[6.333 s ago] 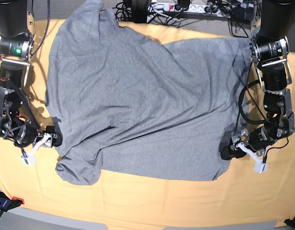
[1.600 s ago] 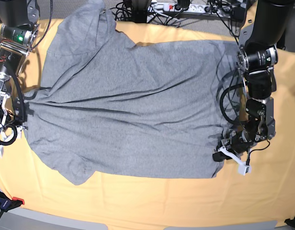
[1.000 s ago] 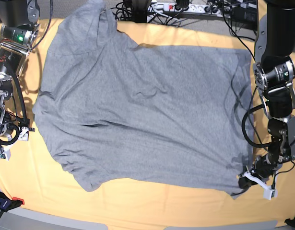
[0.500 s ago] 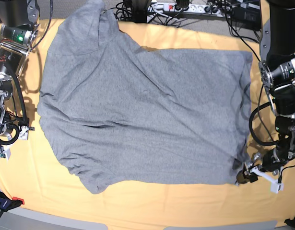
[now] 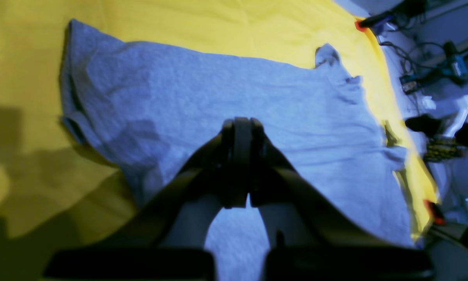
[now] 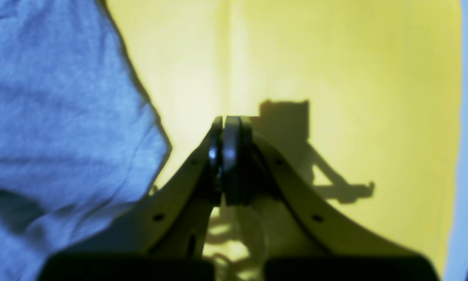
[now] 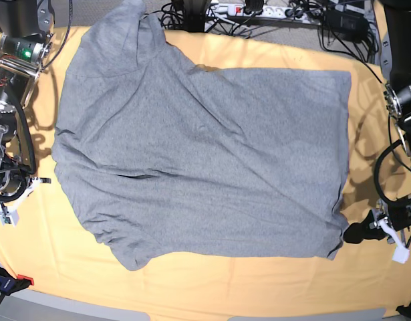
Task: Layout the t-shirt on the table in an organized manner, then fold the t-shirt properly
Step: 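Release the hem with the left gripper and lift both grippers away, then move both grippers to the shirt's shoulder corners and grasp them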
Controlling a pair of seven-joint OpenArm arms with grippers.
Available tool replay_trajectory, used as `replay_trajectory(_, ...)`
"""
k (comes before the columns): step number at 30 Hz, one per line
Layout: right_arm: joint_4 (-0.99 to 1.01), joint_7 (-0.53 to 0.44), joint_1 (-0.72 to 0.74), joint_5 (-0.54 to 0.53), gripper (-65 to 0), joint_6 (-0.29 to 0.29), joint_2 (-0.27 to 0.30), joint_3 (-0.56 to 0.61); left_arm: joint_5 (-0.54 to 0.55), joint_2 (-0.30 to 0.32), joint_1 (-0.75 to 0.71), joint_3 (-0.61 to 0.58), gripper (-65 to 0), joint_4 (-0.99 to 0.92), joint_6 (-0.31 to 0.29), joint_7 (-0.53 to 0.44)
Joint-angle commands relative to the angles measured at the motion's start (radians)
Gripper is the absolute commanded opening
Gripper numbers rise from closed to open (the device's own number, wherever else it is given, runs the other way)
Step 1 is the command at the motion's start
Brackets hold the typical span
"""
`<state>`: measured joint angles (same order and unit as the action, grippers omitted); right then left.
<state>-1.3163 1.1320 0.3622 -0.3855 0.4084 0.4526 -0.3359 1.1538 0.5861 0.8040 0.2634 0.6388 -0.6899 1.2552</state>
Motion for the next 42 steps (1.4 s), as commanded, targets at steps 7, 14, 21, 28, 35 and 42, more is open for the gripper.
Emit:
replay_trajectory(7, -0.031, 0.147, 0.02, -0.392, -65.0, 0.148, 0.066, -0.027, 0.33, 0.056, 0.014, 0.004, -65.0, 0.016, -0.008, 0.141)
replay_trajectory(14, -0.242, 0.264, -0.159, -0.778, -65.0, 0.229, 0.066, -0.158, 0.33, 0.1, -0.114, 0.004, -65.0, 0.055, -0.008, 0.141)
replay_trajectory(21, -0.431, 0.264, -0.381, -0.961, -65.0, 0.209, 0.063, -0.336, 0.33, 0.103, -0.275, 0.004, -65.0, 0.219, -0.008, 0.141)
replay_trajectory(28, -0.446, 0.264, -0.587, -1.065, -65.0, 0.214, 0.034, -0.444, 0.33, 0.11, -0.473, 0.006, -65.0, 0.506, -0.008, 0.141)
replay_trajectory(35, -0.446, 0.264, -0.72, -1.085, -65.0, 0.247, -0.058, -0.452, 0.33, 0.115, -0.655, 0.051, -65.0, 0.75, -0.008, 0.141)
replay_trajectory(42, -0.446, 0.264, -0.737, -1.073, -65.0, 0.253, -0.112, -0.455, 0.33, 0.115, -0.804, 0.187, -65.0, 0.847, -0.008, 0.141)
